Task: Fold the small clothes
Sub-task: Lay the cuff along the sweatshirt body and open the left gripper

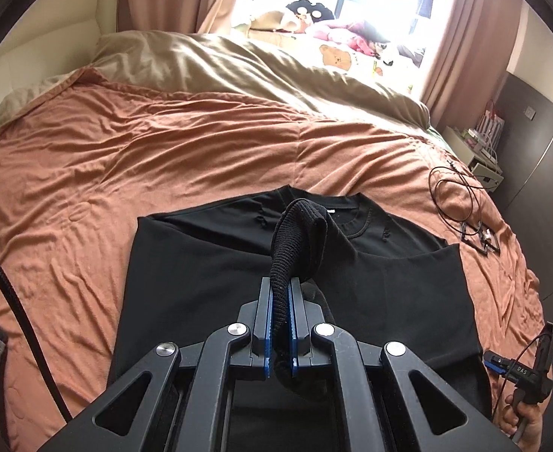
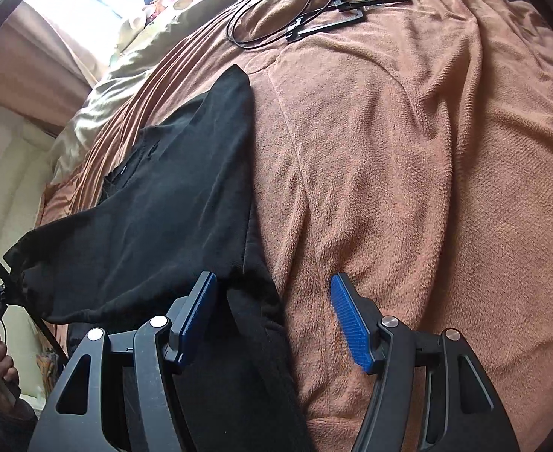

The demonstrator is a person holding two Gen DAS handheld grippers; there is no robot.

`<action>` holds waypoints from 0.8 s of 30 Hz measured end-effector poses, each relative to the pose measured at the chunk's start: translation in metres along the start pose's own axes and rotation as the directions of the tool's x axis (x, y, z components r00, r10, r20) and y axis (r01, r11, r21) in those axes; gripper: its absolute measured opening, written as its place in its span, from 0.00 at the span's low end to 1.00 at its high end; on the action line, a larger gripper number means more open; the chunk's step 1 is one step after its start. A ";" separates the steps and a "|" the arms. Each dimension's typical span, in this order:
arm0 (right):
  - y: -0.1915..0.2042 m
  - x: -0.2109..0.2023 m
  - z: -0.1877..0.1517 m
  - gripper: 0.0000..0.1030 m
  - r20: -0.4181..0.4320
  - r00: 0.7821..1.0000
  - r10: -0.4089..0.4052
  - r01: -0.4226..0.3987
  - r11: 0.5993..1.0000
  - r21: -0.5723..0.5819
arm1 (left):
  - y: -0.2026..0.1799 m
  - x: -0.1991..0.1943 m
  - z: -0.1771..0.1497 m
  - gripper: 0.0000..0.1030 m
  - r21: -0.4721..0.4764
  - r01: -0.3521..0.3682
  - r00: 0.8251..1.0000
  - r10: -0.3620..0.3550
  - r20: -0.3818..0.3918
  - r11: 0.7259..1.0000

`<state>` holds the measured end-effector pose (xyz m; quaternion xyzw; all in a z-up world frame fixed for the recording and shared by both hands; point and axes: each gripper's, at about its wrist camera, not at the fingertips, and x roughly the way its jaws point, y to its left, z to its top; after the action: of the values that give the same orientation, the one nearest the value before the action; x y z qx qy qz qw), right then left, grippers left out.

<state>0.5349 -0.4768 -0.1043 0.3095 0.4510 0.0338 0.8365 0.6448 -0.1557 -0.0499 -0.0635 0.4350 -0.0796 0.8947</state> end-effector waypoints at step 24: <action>0.023 -0.011 -0.005 0.48 0.039 0.999 -0.004 0.006 0.998 -0.057 | 0.086 0.046 -0.049 0.39 -0.107 -0.097 0.989 0.083 -0.126 0.990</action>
<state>0.5293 -0.4599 -0.0856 0.2847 0.4342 0.0386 0.8538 0.6420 -0.0830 -0.1309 -0.0893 0.4946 -0.0181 0.8643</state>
